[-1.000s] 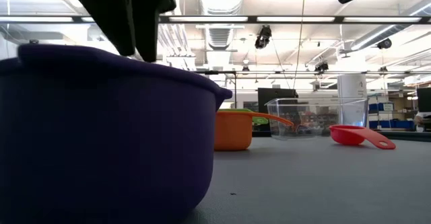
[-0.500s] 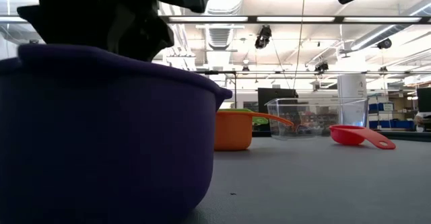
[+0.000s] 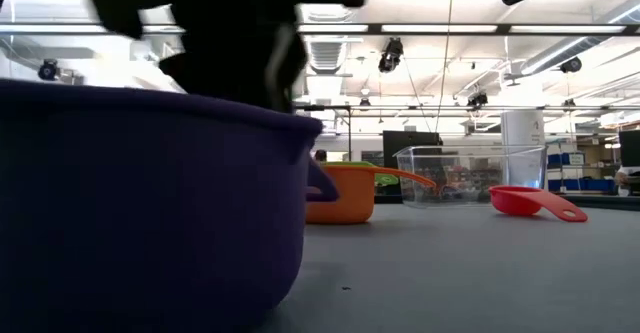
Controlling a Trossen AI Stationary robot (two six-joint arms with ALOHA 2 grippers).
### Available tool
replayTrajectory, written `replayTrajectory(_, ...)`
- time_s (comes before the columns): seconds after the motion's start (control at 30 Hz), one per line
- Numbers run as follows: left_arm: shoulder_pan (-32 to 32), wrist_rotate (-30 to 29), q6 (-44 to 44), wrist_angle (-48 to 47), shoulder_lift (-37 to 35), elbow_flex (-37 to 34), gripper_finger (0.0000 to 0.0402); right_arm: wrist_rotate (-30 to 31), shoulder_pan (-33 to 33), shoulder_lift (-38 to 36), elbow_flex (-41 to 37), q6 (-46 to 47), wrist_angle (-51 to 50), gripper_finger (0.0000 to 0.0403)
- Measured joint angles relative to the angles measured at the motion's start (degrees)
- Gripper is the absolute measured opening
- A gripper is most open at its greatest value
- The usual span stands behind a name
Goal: Nest measuring cups in basket
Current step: Stack the violet measuring cup on top of the light green measuring cup
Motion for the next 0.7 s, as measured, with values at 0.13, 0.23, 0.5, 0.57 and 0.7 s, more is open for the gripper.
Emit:
replayTrajectory(0.13,0.34,-0.44,3.85,3.89,-0.72,0.0,0.0223,0.0,0.0,0.0,0.0,0.0,-0.02,0.0182)
replayTrajectory(0.23,0.35,-0.99,3.36,3.18,-2.69,0.0,0.0223,0.0,0.0,0.0,0.0,0.0,-0.02,0.0182)
replayTrajectory(0.5,-5.26,-19.35,-1.52,-1.52,-13.03,-0.3,0.0223,0.02,-0.84,2.67,0.78,-5.61,1.49,0.0183)
replayTrajectory(0.57,-7.3,-26.22,-1.68,-0.46,-15.97,-0.7,0.0223,-0.27,-1.3,4.8,2.31,-7.56,1.8,0.0183)
replayTrajectory(0.7,-9.4,-33.67,-1.6,1.33,-21.02,-1.19,0.0221,-10.57,-3.75,10.27,7.01,-10.21,1.83,0.0183)
